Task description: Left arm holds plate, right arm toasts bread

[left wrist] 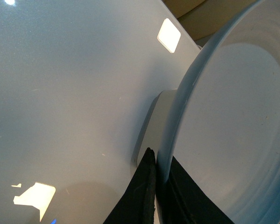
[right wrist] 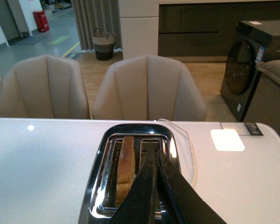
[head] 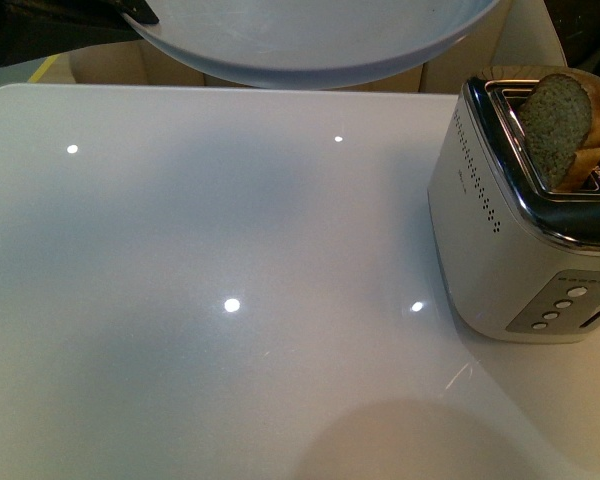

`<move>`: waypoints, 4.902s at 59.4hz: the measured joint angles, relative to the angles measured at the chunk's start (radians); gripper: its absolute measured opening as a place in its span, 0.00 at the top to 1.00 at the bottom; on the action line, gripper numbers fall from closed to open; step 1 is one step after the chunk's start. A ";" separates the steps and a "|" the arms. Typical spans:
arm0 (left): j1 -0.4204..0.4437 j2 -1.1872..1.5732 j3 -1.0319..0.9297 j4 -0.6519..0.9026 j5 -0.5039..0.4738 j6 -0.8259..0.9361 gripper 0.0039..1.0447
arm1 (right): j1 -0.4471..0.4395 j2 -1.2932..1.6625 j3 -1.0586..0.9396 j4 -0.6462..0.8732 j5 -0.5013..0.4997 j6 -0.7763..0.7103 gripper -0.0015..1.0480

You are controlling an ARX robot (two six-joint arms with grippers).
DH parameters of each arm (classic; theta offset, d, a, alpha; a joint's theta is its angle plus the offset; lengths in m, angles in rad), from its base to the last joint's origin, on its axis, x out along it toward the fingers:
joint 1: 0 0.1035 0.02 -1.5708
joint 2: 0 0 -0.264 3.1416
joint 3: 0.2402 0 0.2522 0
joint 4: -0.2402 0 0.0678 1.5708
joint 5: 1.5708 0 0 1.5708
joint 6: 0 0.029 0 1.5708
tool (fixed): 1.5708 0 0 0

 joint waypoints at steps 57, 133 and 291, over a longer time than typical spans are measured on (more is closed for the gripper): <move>0.000 0.000 0.000 0.000 0.000 0.000 0.97 | 0.002 -0.389 -0.162 -0.197 0.003 -0.001 0.98; 0.000 -0.002 0.001 0.000 0.000 0.000 0.97 | 0.003 -0.693 -0.161 -0.509 0.003 -0.001 0.39; 0.554 0.723 -0.160 0.623 0.318 0.541 0.20 | 0.003 -0.694 -0.162 -0.509 0.003 -0.001 0.09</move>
